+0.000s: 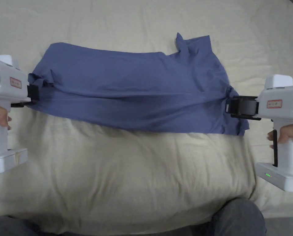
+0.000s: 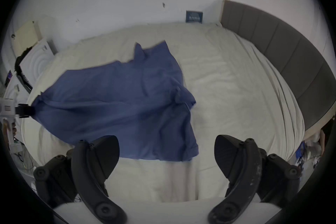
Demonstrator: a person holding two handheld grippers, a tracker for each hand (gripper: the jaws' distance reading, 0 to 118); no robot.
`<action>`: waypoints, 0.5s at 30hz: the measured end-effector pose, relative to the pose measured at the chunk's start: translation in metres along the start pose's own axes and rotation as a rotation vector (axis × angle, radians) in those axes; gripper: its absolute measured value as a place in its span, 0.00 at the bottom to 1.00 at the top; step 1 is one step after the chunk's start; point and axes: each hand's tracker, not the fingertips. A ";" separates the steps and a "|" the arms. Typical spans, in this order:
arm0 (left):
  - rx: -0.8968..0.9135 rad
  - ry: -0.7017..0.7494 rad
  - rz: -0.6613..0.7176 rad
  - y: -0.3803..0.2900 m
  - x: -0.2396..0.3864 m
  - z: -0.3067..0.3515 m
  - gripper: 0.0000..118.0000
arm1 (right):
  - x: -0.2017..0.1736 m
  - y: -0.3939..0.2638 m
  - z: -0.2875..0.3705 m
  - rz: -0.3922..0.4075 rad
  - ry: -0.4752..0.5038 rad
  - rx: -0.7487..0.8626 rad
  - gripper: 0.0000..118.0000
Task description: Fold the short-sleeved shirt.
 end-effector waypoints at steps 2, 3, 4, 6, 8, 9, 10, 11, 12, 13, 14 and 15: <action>-0.004 0.008 0.001 0.000 0.000 0.000 0.06 | 0.009 -0.002 -0.026 -0.010 -0.030 -0.051 0.95; -0.007 0.012 0.008 -0.001 0.000 0.000 0.06 | 0.013 -0.004 -0.038 -0.014 -0.043 -0.074 0.95; -0.012 0.012 0.017 -0.002 -0.001 -0.001 0.06 | 0.015 -0.009 -0.048 -0.116 -0.040 -0.139 0.94; -0.025 0.017 0.038 -0.003 -0.003 -0.005 0.06 | 0.018 -0.017 -0.065 -0.157 -0.091 -0.164 0.87; -0.038 0.023 0.051 -0.007 -0.004 -0.010 0.06 | 0.017 -0.027 -0.075 -0.162 -0.128 -0.201 0.59; -0.045 0.026 0.056 -0.009 -0.004 -0.012 0.06 | 0.016 -0.031 -0.076 -0.167 -0.117 -0.197 0.42; -0.056 0.029 0.061 -0.009 -0.005 -0.015 0.06 | 0.020 -0.034 -0.079 -0.173 -0.114 -0.194 0.38; -0.066 0.033 0.066 -0.010 -0.005 -0.017 0.06 | 0.023 -0.036 -0.081 -0.179 -0.112 -0.191 0.31; -0.071 0.037 0.070 -0.011 -0.006 -0.017 0.06 | 0.016 -0.032 -0.075 -0.184 -0.110 -0.188 0.31; -0.073 0.036 0.077 -0.012 -0.007 -0.017 0.06 | 0.020 -0.029 -0.071 -0.190 -0.107 -0.185 0.26; -0.075 0.029 0.093 -0.010 -0.010 -0.017 0.06 | 0.023 -0.026 -0.066 -0.159 -0.068 -0.183 0.14; -0.075 0.031 0.116 -0.009 -0.011 -0.013 0.06 | 0.021 -0.018 -0.058 -0.186 -0.018 -0.165 0.10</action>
